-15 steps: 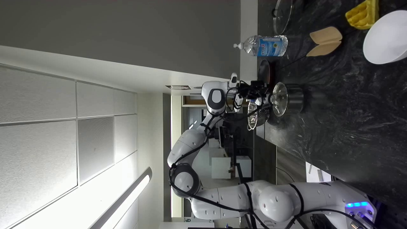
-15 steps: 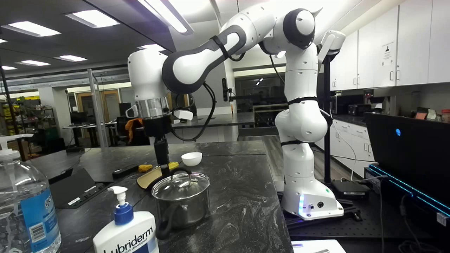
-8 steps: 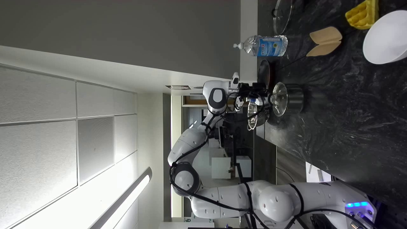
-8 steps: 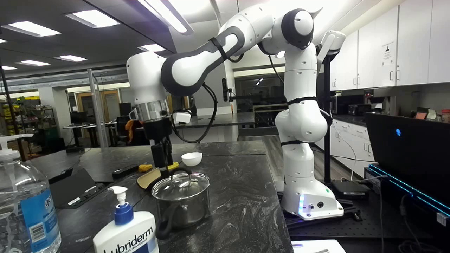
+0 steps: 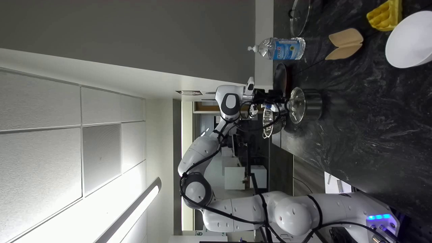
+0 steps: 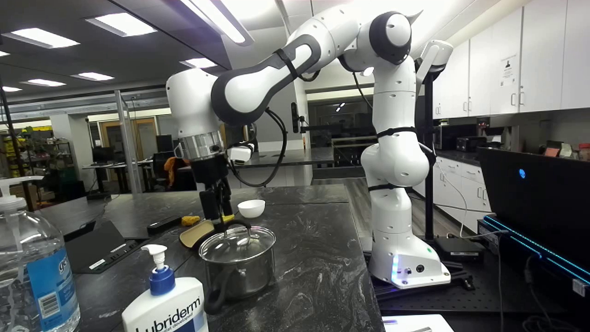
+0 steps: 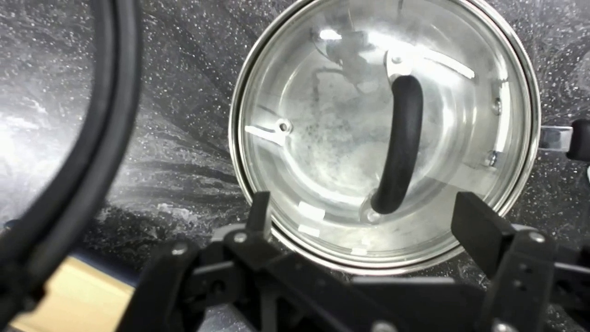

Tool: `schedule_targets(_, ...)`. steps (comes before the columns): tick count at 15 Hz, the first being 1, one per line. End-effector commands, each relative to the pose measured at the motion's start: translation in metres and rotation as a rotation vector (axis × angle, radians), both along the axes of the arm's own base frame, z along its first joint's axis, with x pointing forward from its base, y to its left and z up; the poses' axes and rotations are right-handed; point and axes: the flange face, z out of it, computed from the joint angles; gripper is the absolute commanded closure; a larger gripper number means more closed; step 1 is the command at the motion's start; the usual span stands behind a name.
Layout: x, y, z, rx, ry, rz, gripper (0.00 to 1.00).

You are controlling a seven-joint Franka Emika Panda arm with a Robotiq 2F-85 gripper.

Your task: Remove the glass lid from the silver pot.

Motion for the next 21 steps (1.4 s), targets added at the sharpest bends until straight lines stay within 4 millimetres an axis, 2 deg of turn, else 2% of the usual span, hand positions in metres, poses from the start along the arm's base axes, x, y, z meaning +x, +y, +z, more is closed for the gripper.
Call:
schedule_targets(1, -0.01, -0.005, 0.005, -0.004, 0.022, -0.035, 0.0)
schedule_targets(9, -0.028, -0.006, 0.0, 0.005, 0.048, -0.031, 0.0)
schedule_targets(10, -0.03, -0.006, 0.0, 0.007, 0.05, -0.03, 0.25)
schedule_targets(11, -0.032, -0.006, 0.0, 0.007, 0.051, -0.029, 0.26)
schedule_targets(19, -0.042, -0.003, -0.005, -0.009, 0.054, -0.004, 0.88)
schedule_targets(21, -0.043, 0.0, -0.006, -0.013, 0.055, 0.007, 0.99)
